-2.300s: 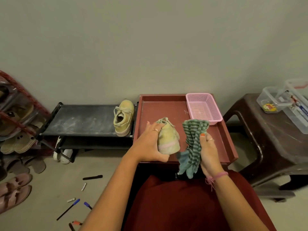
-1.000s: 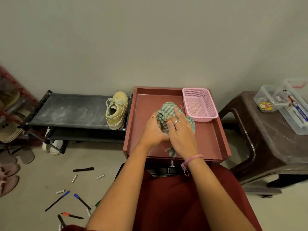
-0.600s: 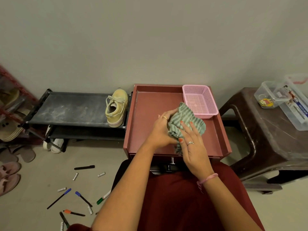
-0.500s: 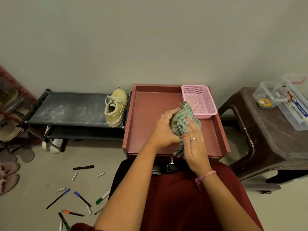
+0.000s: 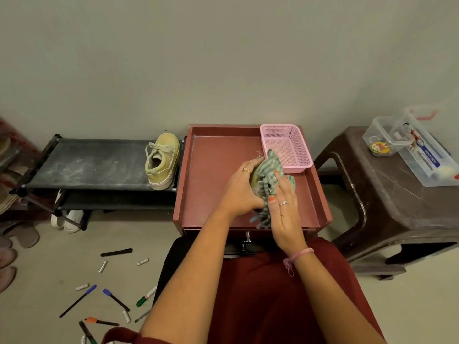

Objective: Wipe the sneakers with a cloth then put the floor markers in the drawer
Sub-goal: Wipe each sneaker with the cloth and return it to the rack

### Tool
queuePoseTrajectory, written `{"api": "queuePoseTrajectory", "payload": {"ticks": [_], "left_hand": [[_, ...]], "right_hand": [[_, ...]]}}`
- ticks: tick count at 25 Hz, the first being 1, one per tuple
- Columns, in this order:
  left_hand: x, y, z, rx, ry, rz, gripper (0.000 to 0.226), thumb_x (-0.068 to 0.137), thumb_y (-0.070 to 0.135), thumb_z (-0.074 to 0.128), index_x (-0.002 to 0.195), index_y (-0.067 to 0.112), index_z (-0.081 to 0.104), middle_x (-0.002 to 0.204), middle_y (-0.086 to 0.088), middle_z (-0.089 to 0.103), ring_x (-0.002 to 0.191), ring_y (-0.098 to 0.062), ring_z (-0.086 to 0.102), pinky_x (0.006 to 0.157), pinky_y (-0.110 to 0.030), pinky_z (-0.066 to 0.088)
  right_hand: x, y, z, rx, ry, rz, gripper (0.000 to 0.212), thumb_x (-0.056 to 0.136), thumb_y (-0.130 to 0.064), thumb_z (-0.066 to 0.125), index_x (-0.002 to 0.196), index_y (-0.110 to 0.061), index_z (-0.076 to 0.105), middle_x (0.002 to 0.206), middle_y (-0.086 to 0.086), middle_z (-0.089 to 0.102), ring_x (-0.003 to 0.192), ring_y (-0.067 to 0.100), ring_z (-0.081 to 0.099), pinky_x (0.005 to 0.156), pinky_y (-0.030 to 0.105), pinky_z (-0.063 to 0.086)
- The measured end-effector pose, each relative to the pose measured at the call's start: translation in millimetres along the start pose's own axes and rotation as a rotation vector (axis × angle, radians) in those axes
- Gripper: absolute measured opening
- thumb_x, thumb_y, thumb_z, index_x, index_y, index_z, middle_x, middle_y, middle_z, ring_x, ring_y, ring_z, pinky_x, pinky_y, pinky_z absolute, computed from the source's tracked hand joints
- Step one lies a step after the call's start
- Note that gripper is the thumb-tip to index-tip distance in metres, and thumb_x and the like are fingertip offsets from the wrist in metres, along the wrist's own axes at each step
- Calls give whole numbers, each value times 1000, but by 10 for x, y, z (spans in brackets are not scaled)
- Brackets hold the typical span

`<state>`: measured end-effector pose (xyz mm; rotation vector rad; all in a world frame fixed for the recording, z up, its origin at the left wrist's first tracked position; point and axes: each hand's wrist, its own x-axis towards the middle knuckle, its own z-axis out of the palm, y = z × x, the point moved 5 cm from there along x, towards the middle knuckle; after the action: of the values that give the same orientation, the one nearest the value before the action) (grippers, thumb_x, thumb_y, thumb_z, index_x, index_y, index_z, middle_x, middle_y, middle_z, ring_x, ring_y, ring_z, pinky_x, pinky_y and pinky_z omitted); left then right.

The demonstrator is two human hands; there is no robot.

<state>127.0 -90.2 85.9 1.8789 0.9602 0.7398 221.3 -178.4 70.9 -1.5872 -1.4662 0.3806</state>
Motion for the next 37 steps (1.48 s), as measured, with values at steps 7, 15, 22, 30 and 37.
{"api": "queuePoseTrajectory", "payload": {"ticks": [7, 15, 22, 30, 37], "left_hand": [[-39, -42, -3, -1, -16, -22, 103, 51, 21, 88, 143, 20, 42, 137, 6, 47, 124, -7, 48, 107, -31, 41], [-40, -25, -100, -37, 64, -19, 94, 59, 15, 87, 142, 18, 42, 135, 4, 49, 121, -6, 48, 105, -23, 40], [-61, -65, -108, -49, 50, -22, 98, 53, 10, 89, 140, 22, 44, 131, 7, 49, 116, -3, 49, 100, -20, 42], [-33, -175, -269, -151, 155, -107, 81, 56, 16, 82, 130, 17, 48, 125, 3, 56, 110, -5, 57, 91, -10, 44], [-107, -288, -291, -148, 80, -106, 102, 49, 20, 89, 140, 18, 43, 134, 3, 51, 120, -7, 52, 100, -22, 45]], "right_hand": [[111, 238, 89, 821, 224, 543, 35, 103, -23, 31, 128, -12, 53, 123, 4, 61, 115, 17, 56, 101, 39, 43], [38, -74, 96, 26, 57, -1, 42, 100, -25, 29, 141, -35, 29, 151, -11, 29, 143, 10, 18, 117, 23, 10], [296, 96, 85, 601, 103, 673, 36, 100, -28, 32, 121, -17, 59, 119, 6, 63, 113, 19, 59, 93, 34, 48], [454, -313, 211, -286, -123, 84, 45, 100, -28, 26, 144, -25, 37, 154, -7, 25, 143, 13, 17, 114, 23, 5], [853, -60, 203, 186, -274, 573, 40, 98, -27, 25, 93, -9, 60, 93, 5, 65, 95, 28, 60, 87, 41, 46]]}}
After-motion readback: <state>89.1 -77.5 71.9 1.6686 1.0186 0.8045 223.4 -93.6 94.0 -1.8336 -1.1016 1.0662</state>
